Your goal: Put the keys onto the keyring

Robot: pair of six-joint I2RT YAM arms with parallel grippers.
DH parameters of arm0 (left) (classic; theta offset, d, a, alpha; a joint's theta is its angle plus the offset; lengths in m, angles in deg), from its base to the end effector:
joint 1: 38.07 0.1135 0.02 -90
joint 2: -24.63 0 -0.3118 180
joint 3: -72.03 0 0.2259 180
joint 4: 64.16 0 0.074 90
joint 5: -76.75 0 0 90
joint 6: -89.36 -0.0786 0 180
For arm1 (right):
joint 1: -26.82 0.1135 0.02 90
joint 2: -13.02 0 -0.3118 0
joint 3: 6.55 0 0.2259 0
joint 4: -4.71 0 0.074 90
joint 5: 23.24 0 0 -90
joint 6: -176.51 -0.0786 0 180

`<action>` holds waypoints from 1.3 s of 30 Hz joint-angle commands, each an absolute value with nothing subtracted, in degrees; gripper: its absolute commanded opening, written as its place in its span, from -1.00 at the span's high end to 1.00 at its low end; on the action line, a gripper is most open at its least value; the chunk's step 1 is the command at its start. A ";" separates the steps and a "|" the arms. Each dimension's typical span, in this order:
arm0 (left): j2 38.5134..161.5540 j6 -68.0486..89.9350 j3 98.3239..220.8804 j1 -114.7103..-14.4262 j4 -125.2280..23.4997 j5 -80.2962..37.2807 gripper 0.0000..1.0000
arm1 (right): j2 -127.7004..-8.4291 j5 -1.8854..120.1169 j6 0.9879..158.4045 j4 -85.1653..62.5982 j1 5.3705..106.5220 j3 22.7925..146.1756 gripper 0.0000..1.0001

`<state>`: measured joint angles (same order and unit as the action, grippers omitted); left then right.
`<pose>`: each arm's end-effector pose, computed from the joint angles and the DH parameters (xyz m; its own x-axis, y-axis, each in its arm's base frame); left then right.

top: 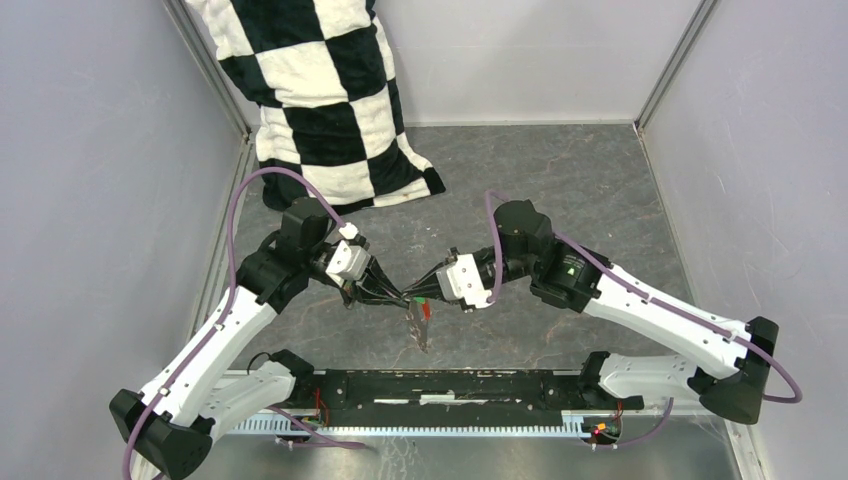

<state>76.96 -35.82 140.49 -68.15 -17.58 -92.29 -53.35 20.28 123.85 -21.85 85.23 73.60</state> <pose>0.0679 -0.1285 0.3780 0.1184 0.0580 -0.9913 0.9291 -0.3586 0.0900 0.0768 0.2338 0.4246 0.4883 -0.0032 -0.8726 -0.8312 -0.3064 -0.4640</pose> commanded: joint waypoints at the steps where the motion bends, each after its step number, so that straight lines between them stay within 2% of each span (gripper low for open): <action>1: 76.20 -37.29 141.51 -68.72 -19.65 -92.65 0.96 | -51.69 20.00 124.35 -22.11 85.66 72.05 0.87; 11: 75.95 -36.68 141.57 -68.76 -19.54 -91.51 0.96 | -50.18 18.86 123.67 -22.77 85.57 70.19 0.99; 29: 75.35 -35.31 140.86 -68.76 -19.55 -92.42 0.95 | -49.70 23.10 119.09 -19.43 85.64 69.89 0.99; 35: 74.37 -34.81 140.45 -68.76 -19.54 -88.85 0.58 | -49.18 25.16 117.64 -18.86 85.63 69.74 0.99; 39: 72.99 -34.95 140.41 -68.74 -19.51 -82.43 0.42 | -48.38 26.30 117.18 -18.93 85.61 68.99 0.99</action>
